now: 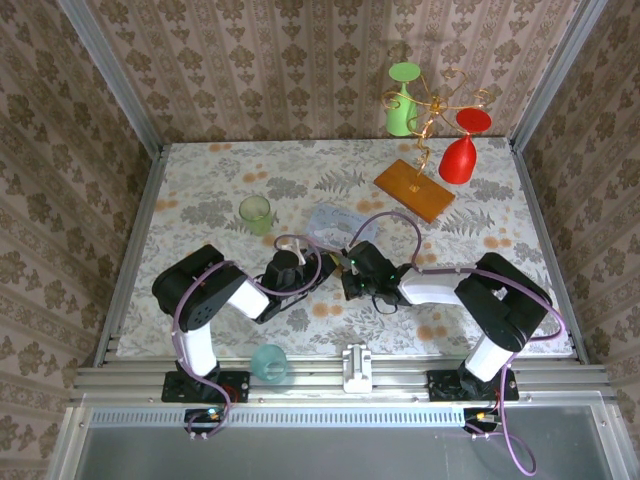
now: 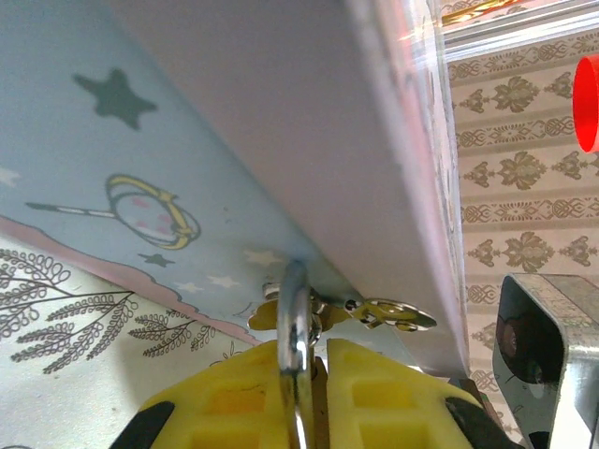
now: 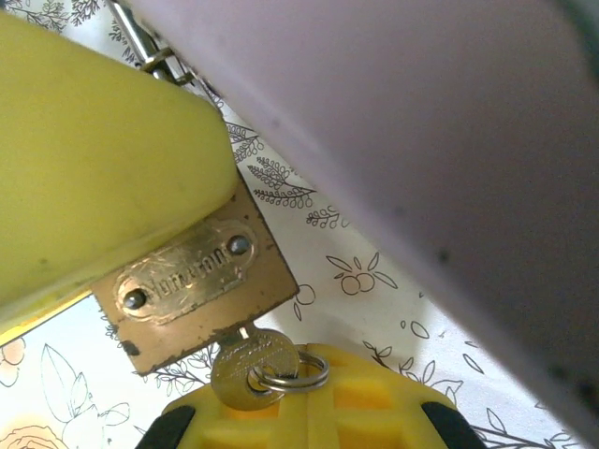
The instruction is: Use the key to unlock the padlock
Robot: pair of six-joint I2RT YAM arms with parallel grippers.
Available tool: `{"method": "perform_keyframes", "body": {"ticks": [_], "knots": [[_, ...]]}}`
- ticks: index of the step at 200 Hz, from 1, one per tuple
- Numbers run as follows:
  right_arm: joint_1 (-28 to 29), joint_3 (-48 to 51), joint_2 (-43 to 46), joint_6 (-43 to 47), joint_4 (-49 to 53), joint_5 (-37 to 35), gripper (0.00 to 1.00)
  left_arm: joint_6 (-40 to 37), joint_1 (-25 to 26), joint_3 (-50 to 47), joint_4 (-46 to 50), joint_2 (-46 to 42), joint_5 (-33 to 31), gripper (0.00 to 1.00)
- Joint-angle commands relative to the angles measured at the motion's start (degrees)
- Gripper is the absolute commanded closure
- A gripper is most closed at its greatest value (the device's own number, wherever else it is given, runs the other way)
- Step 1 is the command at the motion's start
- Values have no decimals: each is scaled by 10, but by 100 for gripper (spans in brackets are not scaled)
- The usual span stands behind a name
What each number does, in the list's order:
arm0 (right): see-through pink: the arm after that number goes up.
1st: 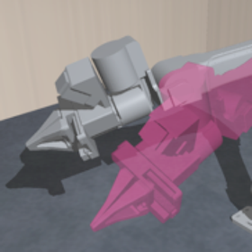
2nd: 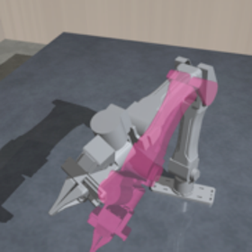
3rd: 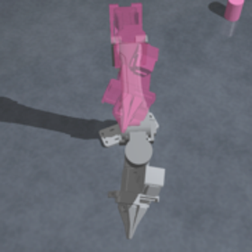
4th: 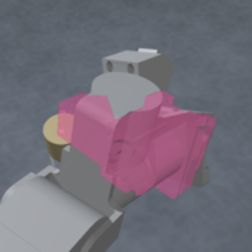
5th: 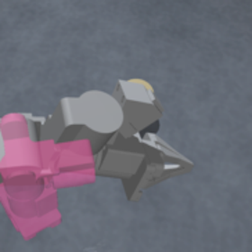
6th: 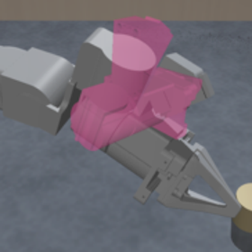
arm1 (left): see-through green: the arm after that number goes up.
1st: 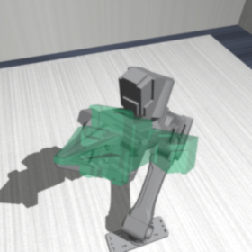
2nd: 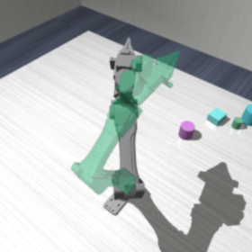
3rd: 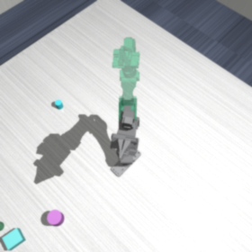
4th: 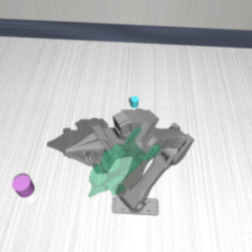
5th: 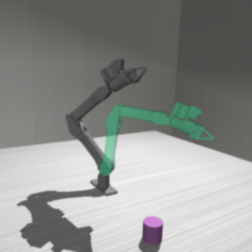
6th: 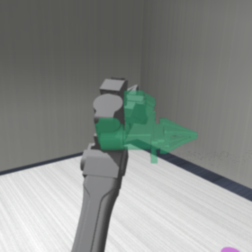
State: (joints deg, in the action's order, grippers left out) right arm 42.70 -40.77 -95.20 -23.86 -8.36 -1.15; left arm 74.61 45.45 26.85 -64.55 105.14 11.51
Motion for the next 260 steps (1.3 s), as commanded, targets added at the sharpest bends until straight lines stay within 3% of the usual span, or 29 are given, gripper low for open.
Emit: {"method": "perform_keyframes", "body": {"ticks": [1, 28, 47, 55, 81, 102, 163, 194, 231, 260], "knots": [[3, 6, 30, 23, -4, -20, 98, 3, 7, 0, -52, -5, 16, 100], [3, 47, 86, 63, 9, -38, 92, -8, 2, 11, -29, -13, 17, 100], [2, 39, 103, 97, 40, -45, 72, -15, 1, 14, -6, -24, 23, 100], [3, 27, 100, 111, 58, -43, 69, -18, 2, 14, 1, -29, 25, 100], [15, 3, 83, 137, 66, -49, 69, -24, -1, 4, 17, -45, 18, 100], [11, 4, 66, 124, 29, -21, 77, -21, -4, -1, 9, -48, 27, 100], [7, -2, 26, 107, -16, 3, 76, -9, -5, 5, -6, -43, 45, 100], [7, -5, 31, 107, 7, -52, 78, 2, -2, 2, -22, -40, 47, 100], [9, 8, 63, 143, 33, -79, 67, -19, -4, 2, 17, -57, 44, 100], [29, -11, 30, 177, 37, -119, 67, -19, -2, 14, 28, -58, 68, 100]]}}
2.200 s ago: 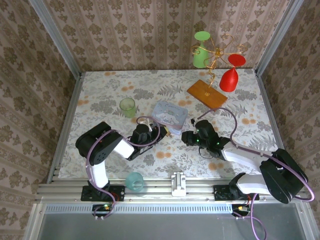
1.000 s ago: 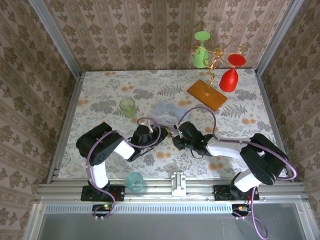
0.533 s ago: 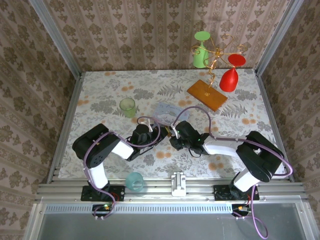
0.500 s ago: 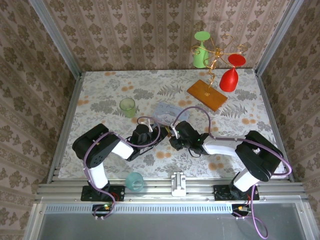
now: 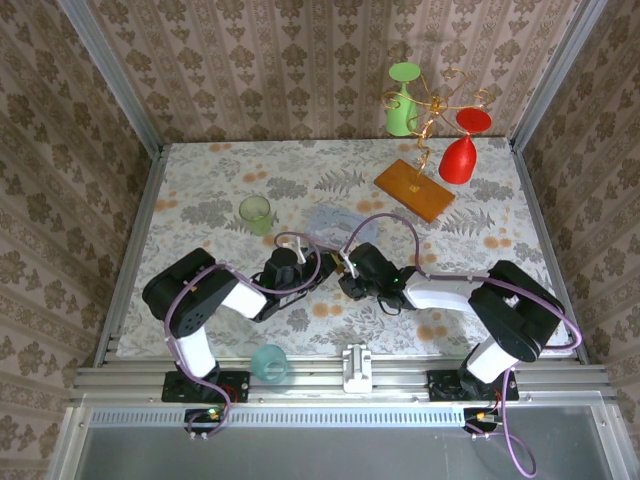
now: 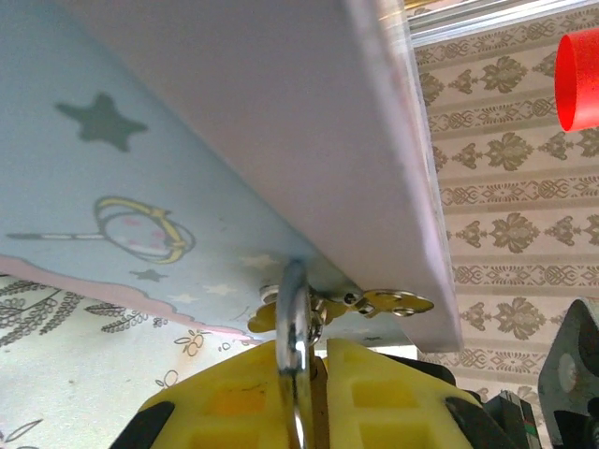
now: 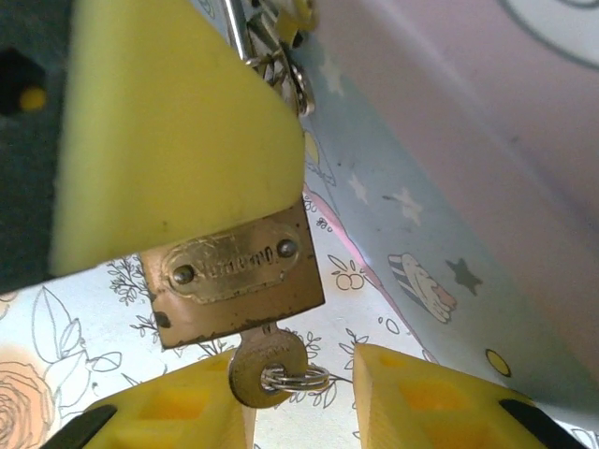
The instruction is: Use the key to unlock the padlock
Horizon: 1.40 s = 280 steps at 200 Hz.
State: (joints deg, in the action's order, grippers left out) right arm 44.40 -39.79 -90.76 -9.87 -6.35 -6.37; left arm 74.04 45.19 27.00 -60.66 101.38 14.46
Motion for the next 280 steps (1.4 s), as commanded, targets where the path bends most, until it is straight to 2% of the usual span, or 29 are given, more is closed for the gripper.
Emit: {"method": "perform_keyframes", "body": {"ticks": [1, 37, 51, 91, 115, 136, 159, 172, 187, 201, 224, 269, 280], "knots": [[13, -22, -16, 37, 17, -68, 67, -13, 1, 13, -10, -20, 39, 100], [48, -43, -42, 50, -14, -156, 76, -28, 5, 11, 27, -31, 42, 100], [51, -36, -39, 51, -44, -151, 82, -38, 9, 12, 47, -41, 37, 100], [48, -28, -43, 57, -61, -86, 99, -42, 6, 23, 63, -41, 54, 100], [40, -14, -37, 50, -58, -34, 100, -38, -1, 20, 52, -33, 60, 100], [4, 28, -9, 15, -97, 81, 100, -32, -9, 9, 30, -24, 62, 100], [-57, 65, 8, -43, -152, 240, 100, -35, -12, 2, 27, -21, 60, 100], [-81, 78, 8, -68, -181, 294, 100, -42, -13, 1, 35, -21, 59, 100], [-95, 86, 7, -81, -188, 321, 100, -63, -12, -1, 60, -28, 49, 97], [-103, 91, 3, -89, -193, 339, 100, -90, -10, -4, 103, -44, 29, 89], [-115, 95, -14, -103, -197, 356, 100, -134, -11, 2, 172, -66, 7, 85], [-124, 113, -26, -120, -218, 365, 100, -167, -20, -5, 216, -85, -27, 71], [-124, 114, -28, -119, -213, 366, 100, -178, -20, -1, 231, -87, -33, 70]]}}
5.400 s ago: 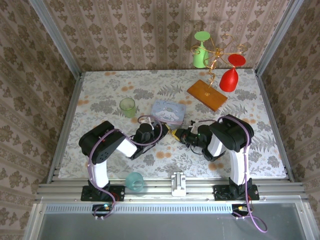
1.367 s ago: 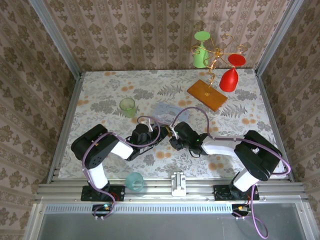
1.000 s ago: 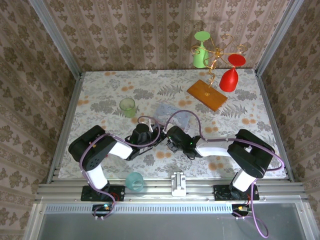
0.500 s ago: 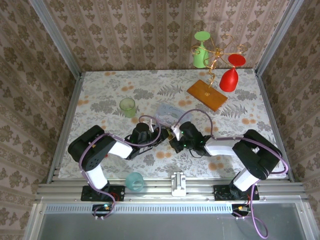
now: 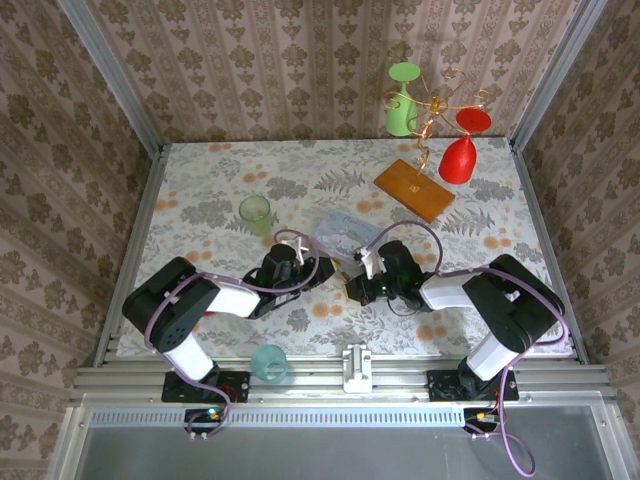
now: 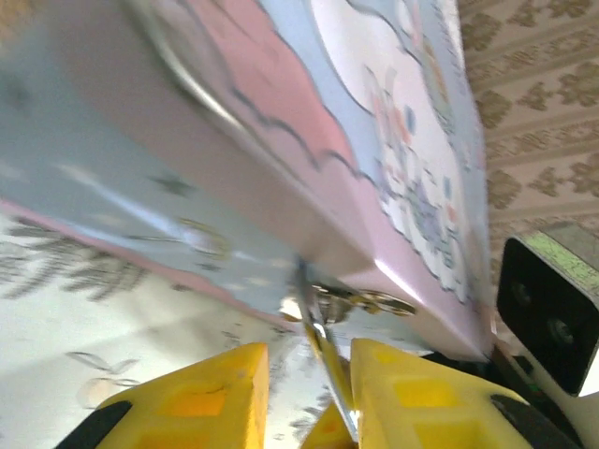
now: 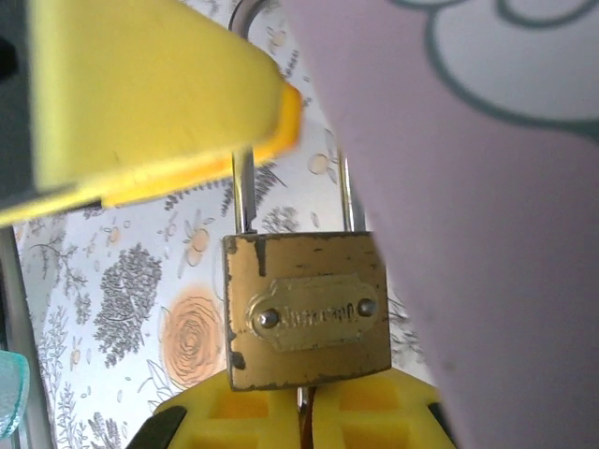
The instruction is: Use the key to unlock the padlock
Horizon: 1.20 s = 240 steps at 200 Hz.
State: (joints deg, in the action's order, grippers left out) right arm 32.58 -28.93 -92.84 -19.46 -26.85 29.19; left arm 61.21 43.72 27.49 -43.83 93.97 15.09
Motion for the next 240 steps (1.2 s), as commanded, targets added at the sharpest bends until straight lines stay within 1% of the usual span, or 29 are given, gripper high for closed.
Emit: {"method": "perform_keyframes", "body": {"ticks": [1, 29, 48, 62, 76, 97, 106, 113, 120, 129, 142, 149, 163, 178, 191, 206, 224, 240], "knots": [[-6, 6, -7, -22, -9, 11, 100, -51, -6, -6, 64, -14, -40, 71], [-6, 12, -5, -24, -13, 9, 100, -84, -4, 13, 102, -12, -40, 77], [-11, 19, -5, -39, -34, 17, 100, -98, 1, 26, 125, -9, -41, 77], [-17, 20, -10, -56, -46, 37, 100, -117, 7, 38, 156, -13, -52, 78], [-19, 6, -17, -76, -20, 55, 97, -140, 15, 50, 199, -24, -77, 78], [-20, -17, -45, -125, 29, 83, 97, -182, 27, 73, 262, -42, -117, 79], [-20, -27, -57, -141, 59, 83, 97, -198, 30, 83, 284, -44, -130, 79], [-22, -29, -60, -156, 79, 67, 96, -204, 30, 87, 292, -42, -133, 79], [-28, -25, -64, -178, 86, 55, 94, -209, 29, 88, 293, -42, -135, 79], [-42, -20, -71, -205, 87, 57, 93, -211, 29, 89, 290, -41, -137, 79], [-58, 2, -77, -244, 39, 70, 92, -218, 27, 98, 293, -36, -134, 79], [-60, 7, -77, -251, 33, 68, 92, -222, 28, 104, 295, -30, -133, 79], [-60, 0, -77, -252, 60, 60, 91, -229, 29, 117, 297, -16, -133, 79], [-59, 2, -69, -251, 57, 63, 90, -231, 31, 123, 290, -7, -130, 80], [-60, 5, -52, -242, 71, 51, 89, -232, 33, 122, 284, -15, -136, 81], [-61, 2, -40, -230, 88, 56, 89, -230, 36, 112, 267, -40, -156, 81], [-60, -2, -33, -215, 108, 56, 87, -239, 36, 116, 256, -56, -167, 77], [-61, -10, -42, -205, 122, 52, 87, -262, 38, 144, 265, -35, -157, 75]]}}
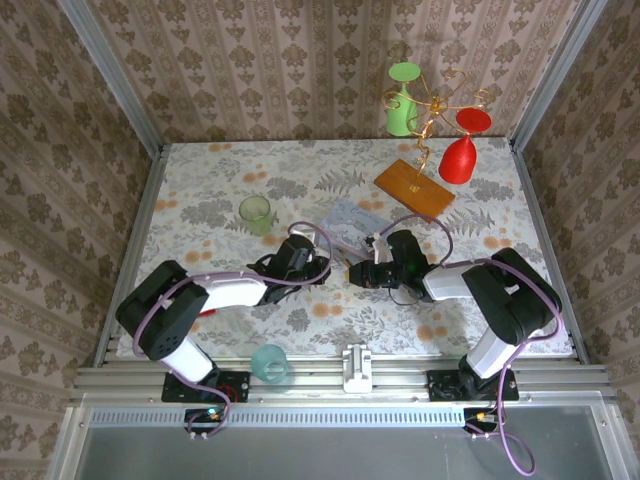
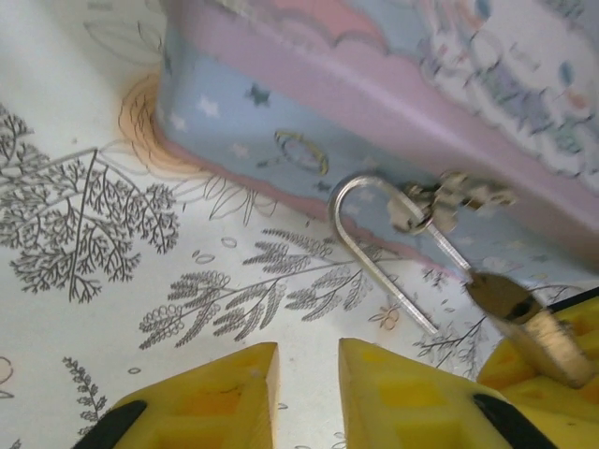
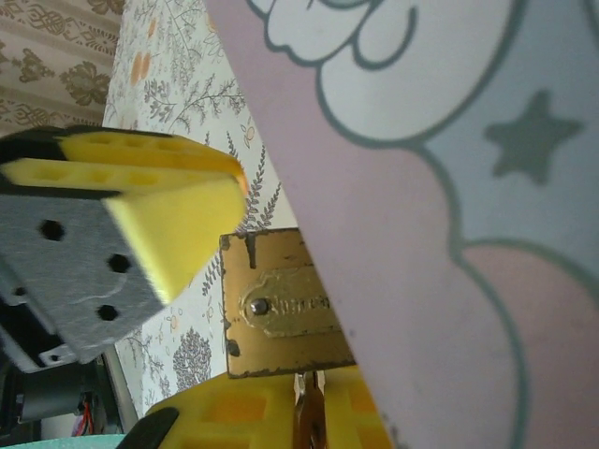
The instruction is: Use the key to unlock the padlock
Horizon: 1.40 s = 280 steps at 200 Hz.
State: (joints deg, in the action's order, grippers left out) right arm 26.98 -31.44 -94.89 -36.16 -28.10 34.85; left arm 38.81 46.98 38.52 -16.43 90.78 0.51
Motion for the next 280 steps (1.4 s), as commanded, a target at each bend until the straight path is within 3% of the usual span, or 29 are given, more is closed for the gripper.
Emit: {"method": "perform_keyframes", "body": {"ticks": [1, 13, 40, 64, 97, 115, 126, 170, 207, 231, 280], "knots": [[-5, 15, -23, -37, 134, -5, 87, -39, 6, 35, -9, -1, -10, 75], [-5, 13, -34, -42, 124, 4, 88, -48, 14, 47, -17, 21, -2, 76], [-5, 15, -53, -73, 77, 27, 85, -62, 42, 62, 3, 57, -19, 87], [0, 13, -40, -66, 95, 18, 83, -66, 58, 66, 25, 75, -33, 87], [0, 5, -32, -42, 135, 8, 83, -34, 54, 46, -23, 103, -19, 88], [11, -13, -38, -20, 172, 8, 75, -28, 53, 55, -33, 115, -7, 88], [19, -22, -35, -4, 206, -10, 68, -21, 51, 59, -40, 119, 0, 87], [12, -18, 37, 25, 296, -114, 63, -15, 25, 57, -57, 123, 20, 87], [12, -46, 48, 41, 379, -170, 60, -24, 23, 67, -48, 128, 25, 87], [18, -39, 62, 44, 365, -199, 59, -21, 21, 67, -61, 136, 26, 88], [51, -22, 184, 49, 358, -360, 59, -33, 4, 58, -36, 102, 21, 88]]}}
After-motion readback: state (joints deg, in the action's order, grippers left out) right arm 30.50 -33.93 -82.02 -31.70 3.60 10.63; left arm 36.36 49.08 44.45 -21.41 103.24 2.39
